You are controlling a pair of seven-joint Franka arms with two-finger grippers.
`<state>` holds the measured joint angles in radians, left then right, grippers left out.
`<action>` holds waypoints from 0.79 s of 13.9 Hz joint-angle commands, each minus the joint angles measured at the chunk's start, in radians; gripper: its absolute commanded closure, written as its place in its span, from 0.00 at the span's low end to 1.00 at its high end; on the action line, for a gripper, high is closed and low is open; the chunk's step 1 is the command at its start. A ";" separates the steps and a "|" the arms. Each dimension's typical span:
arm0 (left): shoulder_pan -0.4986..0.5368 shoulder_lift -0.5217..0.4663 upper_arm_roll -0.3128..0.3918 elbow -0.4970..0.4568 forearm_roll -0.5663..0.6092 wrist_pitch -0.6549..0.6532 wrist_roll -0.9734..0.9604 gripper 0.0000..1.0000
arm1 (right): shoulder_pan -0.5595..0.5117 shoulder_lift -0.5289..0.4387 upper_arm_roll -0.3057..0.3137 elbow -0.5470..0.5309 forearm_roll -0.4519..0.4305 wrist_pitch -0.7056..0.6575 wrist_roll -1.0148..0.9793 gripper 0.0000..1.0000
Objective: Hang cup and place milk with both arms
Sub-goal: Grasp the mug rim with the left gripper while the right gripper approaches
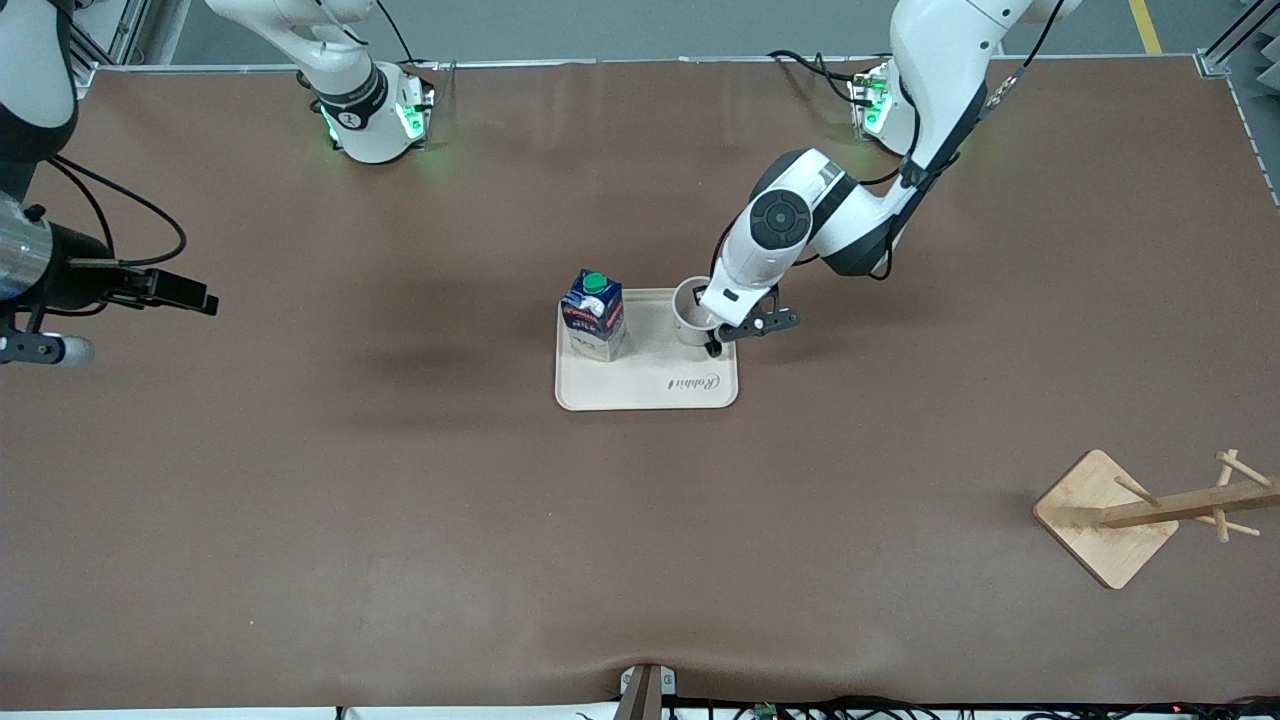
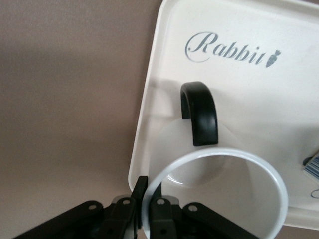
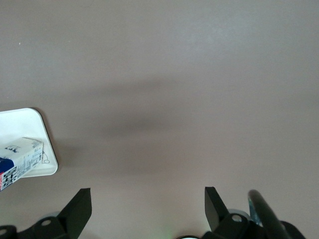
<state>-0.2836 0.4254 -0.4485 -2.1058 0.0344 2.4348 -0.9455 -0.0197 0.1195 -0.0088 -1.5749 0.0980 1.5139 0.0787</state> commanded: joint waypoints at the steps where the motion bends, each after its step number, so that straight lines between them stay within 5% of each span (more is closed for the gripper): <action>1: 0.001 -0.007 0.002 0.036 0.028 -0.002 -0.006 1.00 | 0.038 -0.012 -0.002 0.004 0.008 -0.004 0.030 0.00; 7: 0.096 -0.169 0.008 0.114 0.028 -0.152 0.083 1.00 | 0.118 -0.018 -0.002 -0.020 0.109 -0.003 0.243 0.00; 11: 0.234 -0.205 0.008 0.257 0.028 -0.351 0.290 1.00 | 0.315 -0.037 -0.003 -0.158 0.109 0.163 0.390 0.00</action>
<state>-0.1050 0.2303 -0.4362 -1.9097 0.0482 2.1625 -0.7327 0.2066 0.1158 -0.0023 -1.6306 0.1937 1.5722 0.3863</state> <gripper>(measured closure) 0.934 0.000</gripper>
